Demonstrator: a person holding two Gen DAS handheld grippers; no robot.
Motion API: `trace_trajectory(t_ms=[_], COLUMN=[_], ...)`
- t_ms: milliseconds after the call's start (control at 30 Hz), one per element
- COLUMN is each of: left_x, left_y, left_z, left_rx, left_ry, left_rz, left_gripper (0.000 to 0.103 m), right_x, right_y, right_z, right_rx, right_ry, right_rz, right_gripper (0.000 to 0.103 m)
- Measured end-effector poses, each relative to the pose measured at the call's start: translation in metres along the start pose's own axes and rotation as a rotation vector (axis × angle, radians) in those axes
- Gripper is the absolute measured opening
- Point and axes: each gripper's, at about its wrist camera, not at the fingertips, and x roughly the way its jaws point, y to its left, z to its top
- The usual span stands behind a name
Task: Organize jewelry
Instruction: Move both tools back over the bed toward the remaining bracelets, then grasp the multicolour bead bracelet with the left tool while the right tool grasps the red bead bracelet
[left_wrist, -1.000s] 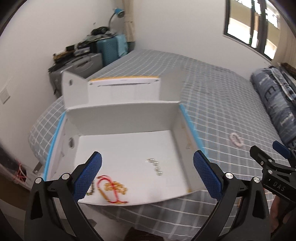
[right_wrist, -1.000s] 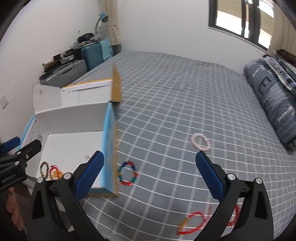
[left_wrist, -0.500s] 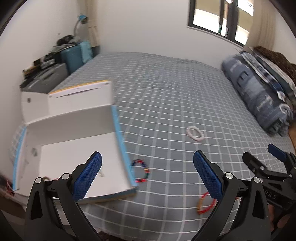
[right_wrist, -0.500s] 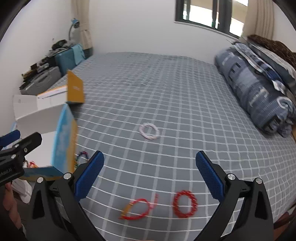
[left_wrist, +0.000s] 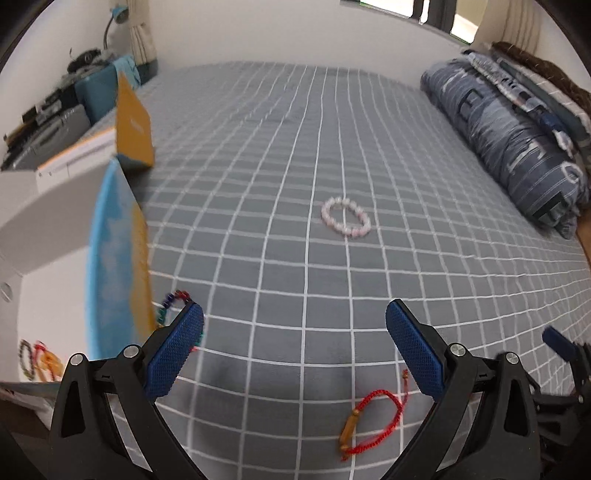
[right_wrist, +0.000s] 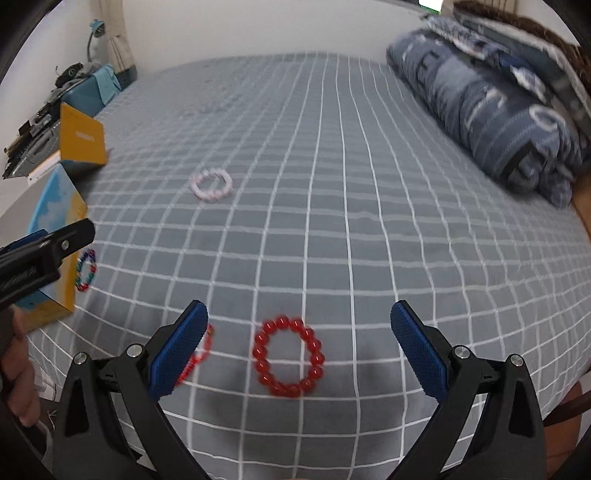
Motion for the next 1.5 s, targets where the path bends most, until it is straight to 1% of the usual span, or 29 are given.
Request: trace_trajectory(t_ms=[200, 333, 500, 567, 667, 733, 867, 967, 1233, 1333, 1500], left_x=[0.047, 0.068, 0.078, 0.082, 0.084, 0.085, 0.090, 0.095, 0.104, 0.105, 0.106], left_y=[0.007, 0.016, 0.026, 0.028, 0.031, 0.030, 0.030, 0.033, 0.036, 0.037, 0.040], left_z=[-0.009, -0.011, -0.013, -0.014, -0.015, -0.016, -0.015, -0.015, -0.017, -0.017, -0.017], left_rx=[-0.039, -0.058, -0.085, -0.093, -0.099, -0.092, -0.111, -0.139, -0.167, -0.176, -0.195], left_ry=[0.053, 0.070, 0.076, 0.085, 0.070, 0.073, 0.072, 0.077, 0.089, 0.093, 0.101], left_rz=[0.044, 0.124, 0.166, 0.173, 0.196, 0.212, 0.239, 0.238, 0.245, 0.237, 0.206], left_gripper=[0.097, 0.097, 0.097, 0.097, 0.097, 0.097, 0.097, 0.097, 0.097, 0.097, 0.094], right_x=[0.034, 0.048, 0.056, 0.058, 0.060, 0.062, 0.069, 0.070, 0.081, 0.084, 0.085], right_y=[-0.009, -0.008, -0.004, -0.003, -0.003, -0.004, -0.006, -0.008, -0.012, -0.013, -0.012], right_z=[-0.017, -0.023, -0.025, -0.027, -0.028, -0.028, -0.027, -0.028, -0.027, -0.027, -0.028], right_rx=[0.019, 0.016, 0.011, 0.008, 0.003, 0.006, 0.012, 0.017, 0.044, 0.055, 0.052], right_ry=[0.069, 0.101, 0.120, 0.123, 0.130, 0.137, 0.149, 0.152, 0.172, 0.177, 0.175], right_rz=[0.025, 0.043, 0.066, 0.062, 0.060, 0.060, 0.054, 0.054, 0.070, 0.080, 0.074], right_gripper=[0.095, 0.095, 0.095, 0.095, 0.095, 0.095, 0.095, 0.095, 0.095, 0.095, 0.095])
